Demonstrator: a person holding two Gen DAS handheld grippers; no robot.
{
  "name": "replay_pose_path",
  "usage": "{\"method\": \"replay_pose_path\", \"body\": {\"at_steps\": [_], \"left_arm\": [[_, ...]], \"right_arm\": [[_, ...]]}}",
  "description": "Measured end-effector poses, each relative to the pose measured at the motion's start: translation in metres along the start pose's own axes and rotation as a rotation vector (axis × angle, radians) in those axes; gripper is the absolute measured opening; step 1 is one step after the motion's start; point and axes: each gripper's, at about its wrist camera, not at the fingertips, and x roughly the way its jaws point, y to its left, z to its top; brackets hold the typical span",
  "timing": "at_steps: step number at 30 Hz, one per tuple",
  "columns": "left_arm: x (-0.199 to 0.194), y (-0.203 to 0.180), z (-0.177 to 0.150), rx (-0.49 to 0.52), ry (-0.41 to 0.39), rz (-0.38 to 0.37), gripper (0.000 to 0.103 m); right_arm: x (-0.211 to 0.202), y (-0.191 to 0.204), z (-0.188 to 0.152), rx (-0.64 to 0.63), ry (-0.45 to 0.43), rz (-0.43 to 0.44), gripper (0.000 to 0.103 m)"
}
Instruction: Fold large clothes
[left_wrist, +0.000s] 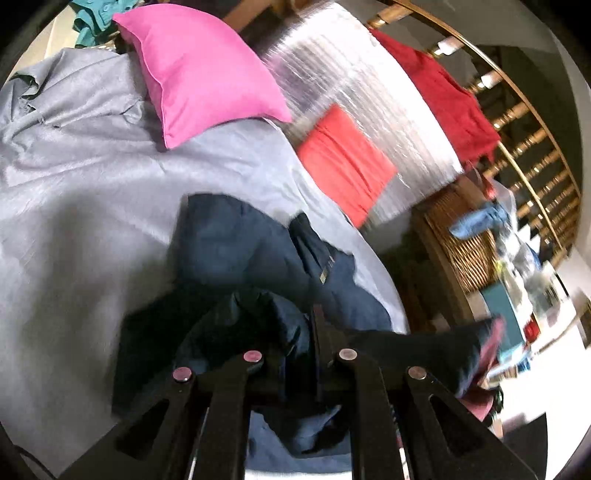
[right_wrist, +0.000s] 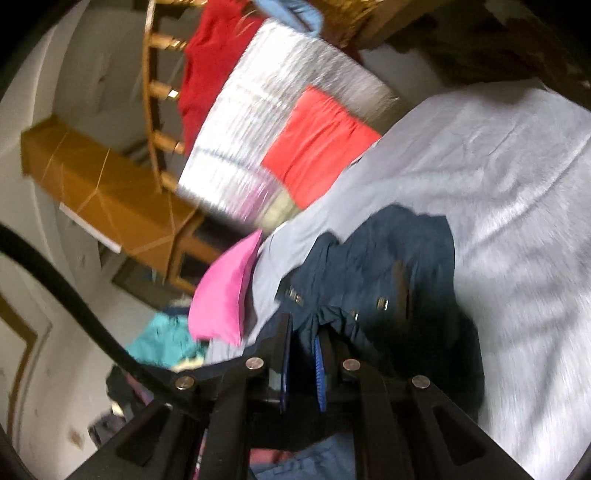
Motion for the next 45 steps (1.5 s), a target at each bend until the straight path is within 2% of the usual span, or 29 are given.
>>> {"method": "replay_pose_path", "body": {"at_steps": [4, 9, 16, 19, 23, 25, 27, 28, 31, 32, 33, 34, 37, 39, 43, 45], "left_arm": [[0.047, 0.006, 0.024, -0.024, -0.018, 0.059, 0.011], [0.086, 0.018, 0.043, -0.059, 0.007, 0.080, 0.011], [0.110, 0.013, 0.071, -0.022, -0.008, 0.097, 0.011], [0.124, 0.015, 0.077, -0.013, 0.002, 0.119, 0.012], [0.134, 0.023, 0.081, -0.040, 0.023, 0.126, 0.017], [0.134, 0.025, 0.082, -0.069, 0.029, 0.104, 0.028], [0.133, 0.024, 0.082, -0.083, 0.028, 0.079, 0.043], [0.130, 0.021, 0.082, -0.080, 0.020, 0.069, 0.045], [0.125, 0.011, 0.082, -0.078, 0.027, 0.066, 0.048], [0.122, 0.010, 0.083, -0.084, 0.024, 0.056, 0.049], [0.119, 0.009, 0.083, -0.093, 0.020, 0.036, 0.062], [0.112, 0.009, 0.082, -0.111, 0.000, -0.003, 0.080], [0.081, 0.005, 0.082, -0.130, -0.149, -0.052, 0.092], [0.070, 0.008, 0.082, -0.159, -0.180, -0.086, 0.094], [0.064, 0.018, 0.078, -0.211, -0.135, 0.005, 0.094], [0.066, 0.022, 0.071, -0.213, -0.101, 0.085, 0.094]], "right_arm": [[0.037, -0.019, 0.024, 0.042, -0.011, -0.074, 0.012], [0.070, -0.028, 0.048, 0.052, -0.011, -0.108, 0.012], [0.097, -0.029, 0.072, 0.036, -0.060, -0.116, 0.012], [0.112, -0.029, 0.080, 0.017, -0.065, -0.145, 0.012], [0.131, -0.036, 0.084, 0.039, -0.051, -0.174, 0.012], [0.140, -0.042, 0.085, 0.074, -0.029, -0.192, 0.012], [0.144, -0.047, 0.085, 0.104, -0.009, -0.191, 0.019], [0.145, -0.048, 0.085, 0.113, -0.005, -0.183, 0.024], [0.135, -0.049, 0.086, 0.144, -0.039, -0.136, 0.050], [0.128, -0.047, 0.085, 0.141, -0.066, -0.136, 0.070], [0.120, -0.046, 0.084, 0.133, -0.102, -0.143, 0.088], [0.112, -0.041, 0.084, 0.119, -0.147, -0.153, 0.089], [0.094, -0.033, 0.085, 0.087, -0.157, -0.155, 0.089], [0.083, -0.030, 0.081, 0.076, -0.172, -0.161, 0.088], [0.078, -0.026, 0.070, 0.042, -0.144, -0.220, 0.084], [0.081, -0.024, 0.062, 0.019, -0.100, -0.274, 0.079]]}}
